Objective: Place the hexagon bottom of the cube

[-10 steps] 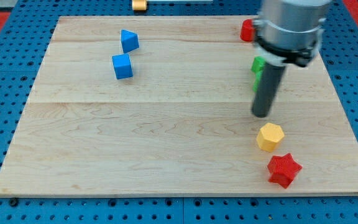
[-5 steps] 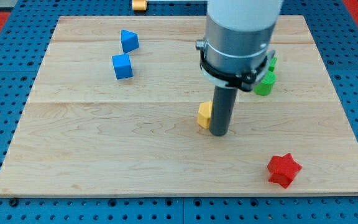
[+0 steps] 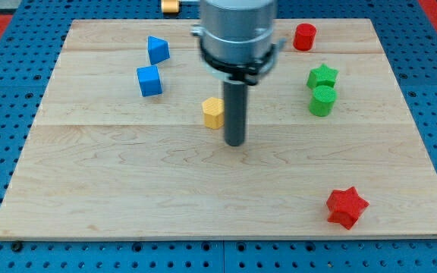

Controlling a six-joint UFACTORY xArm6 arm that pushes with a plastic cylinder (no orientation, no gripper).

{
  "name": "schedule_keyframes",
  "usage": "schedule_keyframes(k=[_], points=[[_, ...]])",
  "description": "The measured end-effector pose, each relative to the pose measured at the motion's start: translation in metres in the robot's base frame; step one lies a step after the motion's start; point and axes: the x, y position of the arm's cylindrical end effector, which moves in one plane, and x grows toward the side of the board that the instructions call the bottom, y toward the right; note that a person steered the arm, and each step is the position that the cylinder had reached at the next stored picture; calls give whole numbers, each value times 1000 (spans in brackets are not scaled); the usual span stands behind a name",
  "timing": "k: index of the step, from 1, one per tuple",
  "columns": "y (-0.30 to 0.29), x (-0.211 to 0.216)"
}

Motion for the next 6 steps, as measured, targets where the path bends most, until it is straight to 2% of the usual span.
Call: schedule_keyframes(k=[1,2,5,6], points=[[17,-28],[3,-64],[-44,-45],[-100,-50]])
